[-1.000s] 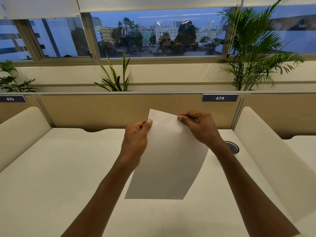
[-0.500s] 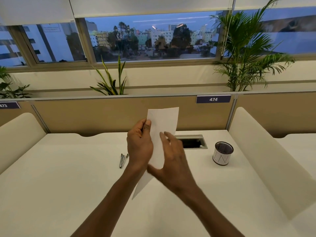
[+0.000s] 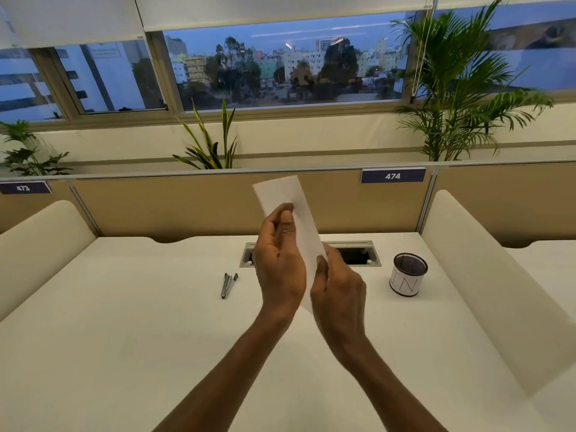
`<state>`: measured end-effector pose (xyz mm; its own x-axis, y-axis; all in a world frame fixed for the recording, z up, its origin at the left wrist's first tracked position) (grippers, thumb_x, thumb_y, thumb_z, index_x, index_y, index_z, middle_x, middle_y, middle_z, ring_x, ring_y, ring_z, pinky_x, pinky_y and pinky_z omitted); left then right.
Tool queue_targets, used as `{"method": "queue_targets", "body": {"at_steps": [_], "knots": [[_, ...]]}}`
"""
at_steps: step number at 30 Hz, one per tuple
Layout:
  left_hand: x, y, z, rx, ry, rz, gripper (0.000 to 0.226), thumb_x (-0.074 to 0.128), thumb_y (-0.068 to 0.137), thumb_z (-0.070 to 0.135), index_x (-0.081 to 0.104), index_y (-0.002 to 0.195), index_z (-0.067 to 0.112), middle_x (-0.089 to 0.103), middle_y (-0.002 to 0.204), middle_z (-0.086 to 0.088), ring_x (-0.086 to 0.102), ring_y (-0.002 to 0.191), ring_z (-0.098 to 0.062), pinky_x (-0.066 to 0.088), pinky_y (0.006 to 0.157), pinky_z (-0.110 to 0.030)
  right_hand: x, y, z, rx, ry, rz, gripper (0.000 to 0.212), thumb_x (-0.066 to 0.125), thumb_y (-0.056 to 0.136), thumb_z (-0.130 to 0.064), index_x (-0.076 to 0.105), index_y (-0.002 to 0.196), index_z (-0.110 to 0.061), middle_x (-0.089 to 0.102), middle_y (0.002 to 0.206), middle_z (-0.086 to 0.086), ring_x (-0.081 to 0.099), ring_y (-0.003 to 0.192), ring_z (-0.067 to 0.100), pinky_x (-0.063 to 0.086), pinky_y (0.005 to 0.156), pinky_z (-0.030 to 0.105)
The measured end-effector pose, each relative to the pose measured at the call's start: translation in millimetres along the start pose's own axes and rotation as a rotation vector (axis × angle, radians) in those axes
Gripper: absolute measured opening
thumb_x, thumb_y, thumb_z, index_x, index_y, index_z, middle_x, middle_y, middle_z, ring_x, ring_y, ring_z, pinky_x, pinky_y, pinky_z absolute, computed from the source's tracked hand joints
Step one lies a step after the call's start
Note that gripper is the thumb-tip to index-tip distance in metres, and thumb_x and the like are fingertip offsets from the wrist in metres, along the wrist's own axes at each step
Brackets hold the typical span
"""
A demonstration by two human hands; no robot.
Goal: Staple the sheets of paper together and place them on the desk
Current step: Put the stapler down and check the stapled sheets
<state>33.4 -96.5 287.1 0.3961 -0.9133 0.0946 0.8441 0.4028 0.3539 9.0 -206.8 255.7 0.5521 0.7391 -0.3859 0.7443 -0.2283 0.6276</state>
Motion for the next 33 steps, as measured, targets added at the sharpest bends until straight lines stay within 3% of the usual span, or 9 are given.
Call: {"method": "queue_targets", "body": {"at_steps": [3,7,9,11,14,19,22,27,33], "knots": [[-18.9,3.0,-22.0,-0.017,0.129,0.043,0.038,0.041,0.099,0.040,0.049,0.133,0.025,0.057,0.132,0.008,0.054,0.115,-0.008,0.049,0.093,-0.027,-11.9,9.1,10.9,-0.002,0.053,0.013,0.028,0.046,0.100,-0.026,0.063,0.114,-0.009,0.072,0.090,0.004,0.064,0.070,0.009,0.041,0.057,0.007],[-64.5,13.8,-66.5,-0.222,0.310,0.154,0.047,0.035,0.101,0.034,0.029,0.145,0.018,0.035,0.151,0.000,0.038,0.136,-0.019,0.034,0.108,-0.034,-19.4,21.0,25.4,0.097,0.324,-0.056,0.011,0.053,0.099,-0.016,0.063,0.103,-0.019,0.065,0.087,-0.018,0.062,0.080,-0.003,0.052,0.065,0.015],[-80.8,19.4,-82.2,-0.293,0.291,0.095,0.044,0.034,0.101,0.038,0.037,0.141,0.020,0.043,0.147,0.001,0.042,0.133,-0.021,0.035,0.106,-0.035,-23.3,26.6,27.8,0.158,0.419,-0.094,0.011,0.054,0.099,-0.014,0.063,0.105,-0.018,0.062,0.086,-0.019,0.061,0.080,-0.009,0.051,0.065,0.011],[-88.3,21.7,-89.5,-0.317,0.190,-0.030,0.034,0.038,0.100,0.039,0.060,0.120,0.022,0.063,0.125,0.000,0.057,0.117,-0.024,0.045,0.097,-0.041,-23.6,33.0,32.8,0.200,0.475,-0.120,0.010,0.053,0.098,-0.012,0.063,0.103,-0.014,0.059,0.084,-0.017,0.058,0.076,-0.017,0.046,0.061,0.003],[-96.1,14.8,-83.6,-0.283,0.132,-0.090,0.027,0.046,0.099,0.033,0.071,0.100,0.023,0.073,0.103,-0.001,0.067,0.100,-0.025,0.054,0.087,-0.043,-17.3,40.4,41.4,0.258,0.549,-0.142,0.012,0.055,0.098,-0.017,0.061,0.094,-0.026,0.064,0.087,-0.013,0.064,0.075,-0.001,0.052,0.062,0.010],[-111.4,3.3,-75.8,-0.184,0.194,0.133,0.020,0.048,0.099,0.026,0.068,0.101,0.026,0.069,0.096,0.016,0.063,0.087,-0.004,0.047,0.073,-0.020,7.8,37.2,50.1,0.321,0.615,-0.217,0.008,0.054,0.099,-0.023,0.058,0.103,-0.028,0.069,0.102,-0.006,0.068,0.092,0.013,0.059,0.078,0.029],[-130.7,1.2,-84.4,-0.181,0.216,0.264,0.024,0.048,0.099,0.029,0.068,0.109,0.019,0.069,0.102,0.010,0.062,0.092,-0.009,0.048,0.079,-0.023,29.4,19.4,52.9,0.315,0.536,-0.303,0.021,0.052,0.100,-0.023,0.053,0.120,-0.019,0.066,0.108,-0.008,0.065,0.098,0.009,0.056,0.081,0.026],[-178.6,16.8,-102.8,-0.193,0.267,0.412,0.028,0.050,0.098,0.029,0.066,0.116,0.015,0.067,0.110,0.004,0.061,0.102,-0.015,0.048,0.092,-0.031,81.2,-26.9,49.1,0.247,0.353,-0.492,0.027,0.047,0.101,-0.023,0.047,0.127,-0.016,0.060,0.102,-0.014,0.062,0.088,0.006,0.056,0.075,0.027],[-243.4,42.1,-127.5,-0.196,0.391,0.462,0.029,0.049,0.098,0.028,0.065,0.117,0.014,0.068,0.114,-0.001,0.061,0.102,-0.018,0.049,0.094,-0.035,143.5,-52.1,33.0,0.264,0.248,-0.611,0.013,0.048,0.099,-0.023,0.056,0.108,-0.017,0.068,0.091,-0.003,0.063,0.069,0.014,0.056,0.063,0.042]]}}
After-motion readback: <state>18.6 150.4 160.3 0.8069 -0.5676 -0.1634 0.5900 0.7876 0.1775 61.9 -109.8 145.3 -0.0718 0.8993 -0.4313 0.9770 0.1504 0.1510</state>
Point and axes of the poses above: each hand's wrist, its own y-axis towards the middle knuckle, its own x-axis out of the palm, z = x × y, the point moved 6 cm from there along y, towards the middle knuckle
